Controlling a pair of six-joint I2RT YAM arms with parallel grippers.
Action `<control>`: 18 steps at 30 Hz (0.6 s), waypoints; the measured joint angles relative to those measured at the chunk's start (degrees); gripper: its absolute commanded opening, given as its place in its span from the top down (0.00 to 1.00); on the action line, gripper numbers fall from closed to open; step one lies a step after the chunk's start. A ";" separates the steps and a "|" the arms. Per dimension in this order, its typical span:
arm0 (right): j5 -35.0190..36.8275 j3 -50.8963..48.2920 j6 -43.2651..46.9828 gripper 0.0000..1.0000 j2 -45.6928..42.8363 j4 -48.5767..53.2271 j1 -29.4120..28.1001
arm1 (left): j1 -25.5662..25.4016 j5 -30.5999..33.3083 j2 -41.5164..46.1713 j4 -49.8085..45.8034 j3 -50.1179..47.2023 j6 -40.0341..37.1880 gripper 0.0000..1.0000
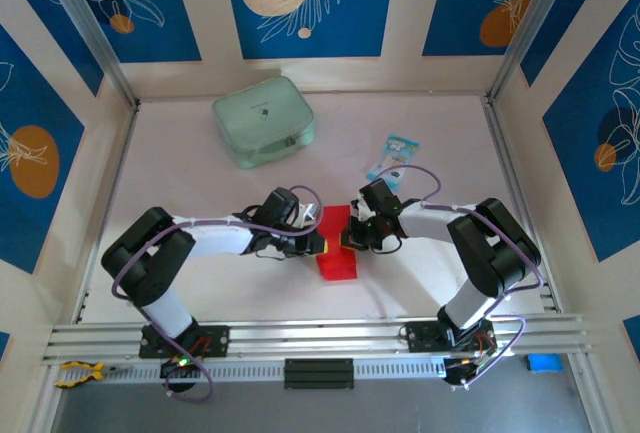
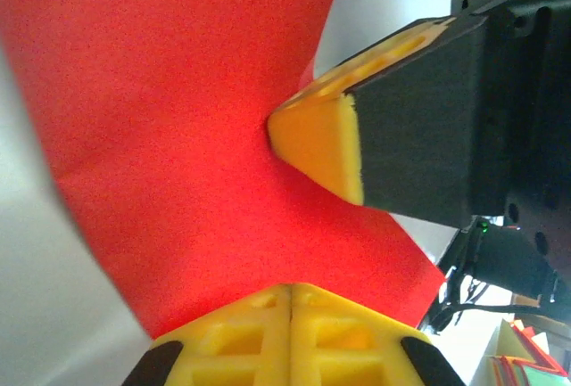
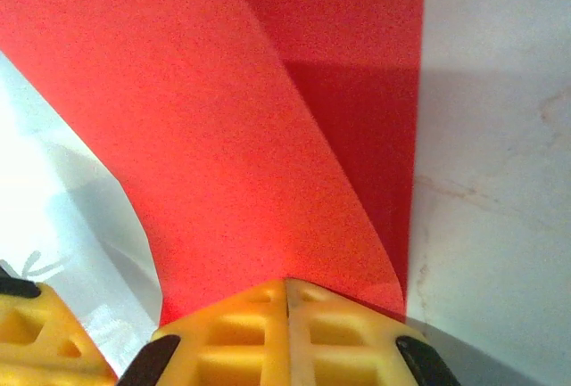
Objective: Fold a paper plane with a square sheet of paper (pick it up from the middle)
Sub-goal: First fold the square sheet of paper in half at the center of the table.
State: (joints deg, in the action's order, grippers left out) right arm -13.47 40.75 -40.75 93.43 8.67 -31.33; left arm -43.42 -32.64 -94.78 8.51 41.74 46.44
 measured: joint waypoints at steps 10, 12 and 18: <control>0.09 0.00 0.02 0.98 0.00 -0.04 -0.07 | -0.70 -0.61 -5.03 3.72 -2.47 1.25 0.98; 0.09 0.00 0.02 0.99 0.00 -0.04 -0.07 | -0.70 -0.63 -4.96 4.57 -2.93 1.11 0.98; 0.11 0.00 0.02 0.98 0.00 -0.07 -0.09 | -0.85 0.35 -3.72 5.42 -4.31 -0.31 0.98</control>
State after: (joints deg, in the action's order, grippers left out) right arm -13.37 40.75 -40.73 93.43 8.60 -31.42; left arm -44.27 -32.29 -98.50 13.93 37.43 46.13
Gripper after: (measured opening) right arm 0.053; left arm 0.050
